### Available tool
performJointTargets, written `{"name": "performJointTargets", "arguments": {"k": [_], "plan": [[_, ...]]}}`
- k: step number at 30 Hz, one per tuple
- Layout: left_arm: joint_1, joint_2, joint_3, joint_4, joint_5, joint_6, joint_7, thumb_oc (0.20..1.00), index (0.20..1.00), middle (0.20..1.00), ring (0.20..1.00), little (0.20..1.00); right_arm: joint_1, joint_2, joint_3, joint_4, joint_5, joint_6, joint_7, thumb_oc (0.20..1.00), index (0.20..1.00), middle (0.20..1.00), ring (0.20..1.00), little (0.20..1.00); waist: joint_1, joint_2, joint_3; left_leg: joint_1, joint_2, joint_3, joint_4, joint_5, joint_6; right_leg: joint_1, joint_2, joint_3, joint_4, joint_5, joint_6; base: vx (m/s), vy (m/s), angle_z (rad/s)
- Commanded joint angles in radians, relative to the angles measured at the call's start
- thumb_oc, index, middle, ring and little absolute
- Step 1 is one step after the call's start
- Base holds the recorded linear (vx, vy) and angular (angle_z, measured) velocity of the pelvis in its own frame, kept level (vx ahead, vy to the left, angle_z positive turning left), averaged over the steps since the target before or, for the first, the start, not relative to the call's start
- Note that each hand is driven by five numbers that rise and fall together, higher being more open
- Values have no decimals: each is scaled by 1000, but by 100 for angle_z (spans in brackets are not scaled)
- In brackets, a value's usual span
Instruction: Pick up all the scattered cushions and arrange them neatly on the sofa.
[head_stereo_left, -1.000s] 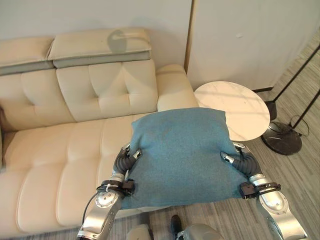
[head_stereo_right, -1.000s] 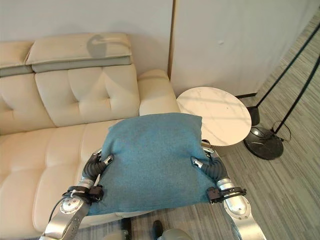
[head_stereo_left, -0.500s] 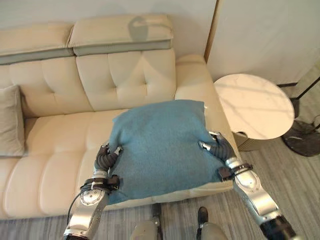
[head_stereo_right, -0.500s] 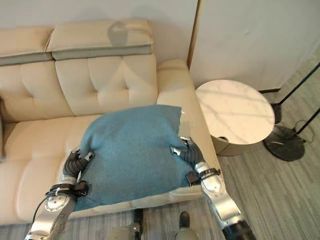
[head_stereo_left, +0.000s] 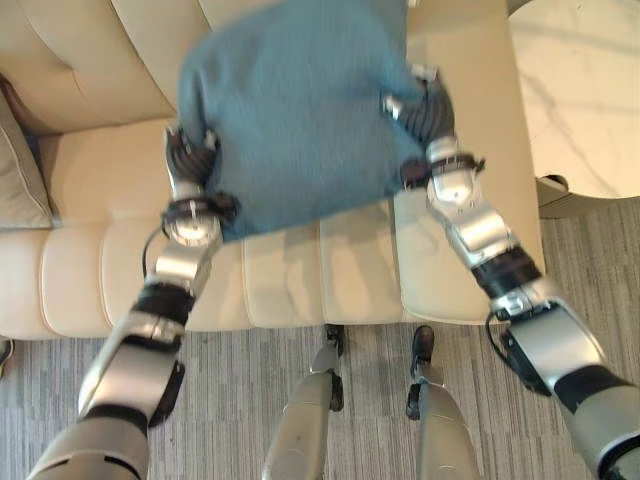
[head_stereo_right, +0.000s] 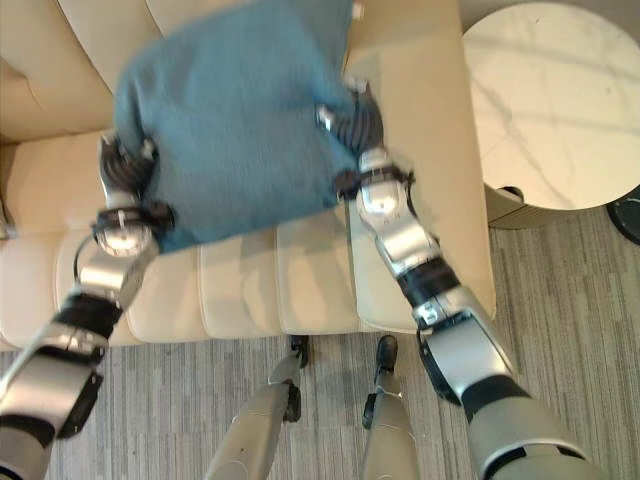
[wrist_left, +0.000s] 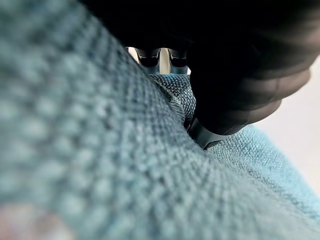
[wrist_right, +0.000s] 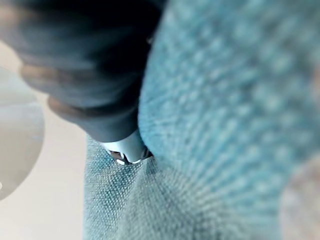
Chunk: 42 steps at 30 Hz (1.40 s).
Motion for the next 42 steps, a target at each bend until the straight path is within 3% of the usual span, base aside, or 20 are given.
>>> {"name": "performJointTargets", "arguments": {"k": [1,4,5,6,7,13,17,23,28,29,32,33,34,36,37,39,40,42], "plan": [[-216,73,-50,-45,52,-112,27,200,200,200,200,200,-250,46,14,-66,-81,-160,-105,200,200,200,200,200,25,-41,21,59,-48,-24,77,-186,-62,-10,-61,46,-35,44,62,-18,22,16],[-432,100,-106,104,47,-90,86,200,200,200,200,200,-408,12,43,64,-102,-142,-221,200,200,200,200,200,31,-35,47,-9,-60,-37,65,-163,-72,-67,-71,29,-34,52,71,-38,2,17],[-482,102,-119,159,46,-70,96,793,793,793,793,793,-438,4,51,108,-87,-138,-240,200,200,200,200,200,35,-35,55,-26,-61,-40,62,-158,-74,-80,-75,23,-36,54,73,-27,16,20],[-532,97,-148,201,45,-56,83,1000,1000,1000,1000,1000,-461,5,58,148,-65,-137,-239,846,846,846,846,846,39,-35,63,-39,-63,-44,60,-152,-74,-88,-77,17,-37,55,74,-15,-11,18],[-558,95,-159,233,50,-38,85,1000,1000,1000,1000,1000,-458,6,61,176,-33,-141,-230,1000,1000,1000,1000,1000,43,-31,71,-50,-66,-47,56,-148,-75,-94,-78,13,-40,56,76,-9,-4,19],[-572,139,-215,307,77,15,20,1000,1000,1000,1000,1000,-372,-25,101,196,-7,-99,-129,1000,1000,1000,1000,1000,48,-25,93,-93,-72,-58,46,-126,-81,-118,-85,-3,-57,71,82,-11,-12,23],[-446,172,-186,305,84,44,-25,1000,1000,1000,1000,1000,-188,1,81,122,1,-89,-56,1000,1000,1000,1000,1000,30,-33,108,-107,-73,-52,78,-138,-79,-121,-84,5,-56,72,78,-4,17,7],[-125,179,4,160,56,30,-40,1000,1000,1000,1000,1000,21,-31,11,14,0,-81,-14,1000,1000,1000,1000,1000,13,-56,130,-89,-67,-49,134,-172,-75,-83,-81,5,-54,66,67,-26,3,20],[273,182,204,-190,28,-30,-104,1000,1000,1000,1000,1000,263,-176,-99,-223,-21,-63,63,1000,1000,1000,1000,1000,2,-82,114,-9,-60,-36,150,-199,-75,6,-74,7,-70,63,59,-35,-6,-2],[275,181,205,-192,28,-29,-103,1000,1000,1000,1000,1000,264,-175,-99,-224,-21,-63,63,1000,1000,1000,1000,1000,1,-82,114,-8,-60,-36,149,-199,-75,7,-74,6,-70,63,59,0,0,0],[553,121,340,-387,6,-40,-188,1000,1000,1000,1000,1000,556,-247,-190,-435,-61,-63,172,1000,1000,1000,1000,1000,-16,-100,71,76,-58,-25,135,-212,-72,89,-72,-5,-95,61,59,-4,-13,-24],[560,120,343,-392,7,-38,-188,1000,1000,1000,1000,1000,562,-247,-191,-441,-62,-61,173,1000,1000,1000,1000,1000,-17,-101,68,75,-59,-25,132,-206,-71,88,-73,-5,-99,66,59,60,-12,-13],[708,78,385,-466,20,-24,-241,1000,1000,1000,1000,1000,736,-248,-239,-530,-61,-57,248,1000,1000,1000,1000,1000,-30,-115,34,127,-57,-19,125,-218,-64,136,-69,-9,-109,65,60,51,-1,-3],[780,56,405,-495,26,-17,-275,1000,1000,1000,1000,1000,831,-258,-267,-566,-65,-60,285,1000,1000,1000,1000,1000,-41,-126,14,154,-55,-14,122,-224,-61,163,-71,-14,-118,63,64,93,-26,-22],[912,8,434,-530,27,3,-334,1000,1000,1000,1000,1000,1003,-245,-309,-618,-54,-61,354,1000,1000,1000,1000,1000,-57,-144,-24,206,-49,-10,120,-240,-55,218,-69,-20,-127,57,67,126,-28,-33],[1032,-34,468,-539,32,29,-384,1000,1000,1000,1000,1000,1163,-231,-349,-623,-49,-51,418,1000,1000,1000,1000,1000,-78,-156,-62,264,-45,-5,112,-251,-49,267,-68,-24,-136,58,73,84,41,-12],[1137,-101,487,-511,30,55,-417,1000,1000,1000,1000,1000,1286,-174,-362,-572,-27,-34,467,1000,1000,1000,1000,1000,-98,-164,-88,319,-43,11,99,-260,-42,300,-64,-16,-141,70,81,17,76,-1],[1138,-100,487,-512,30,55,-418,1000,1000,1000,1000,1000,1286,-174,-362,-573,-27,-34,467,1000,1000,1000,1000,1000,-98,-165,-91,317,-45,11,96,-256,-42,297,-65,-15,-143,73,82,-26,60,-33]]}}
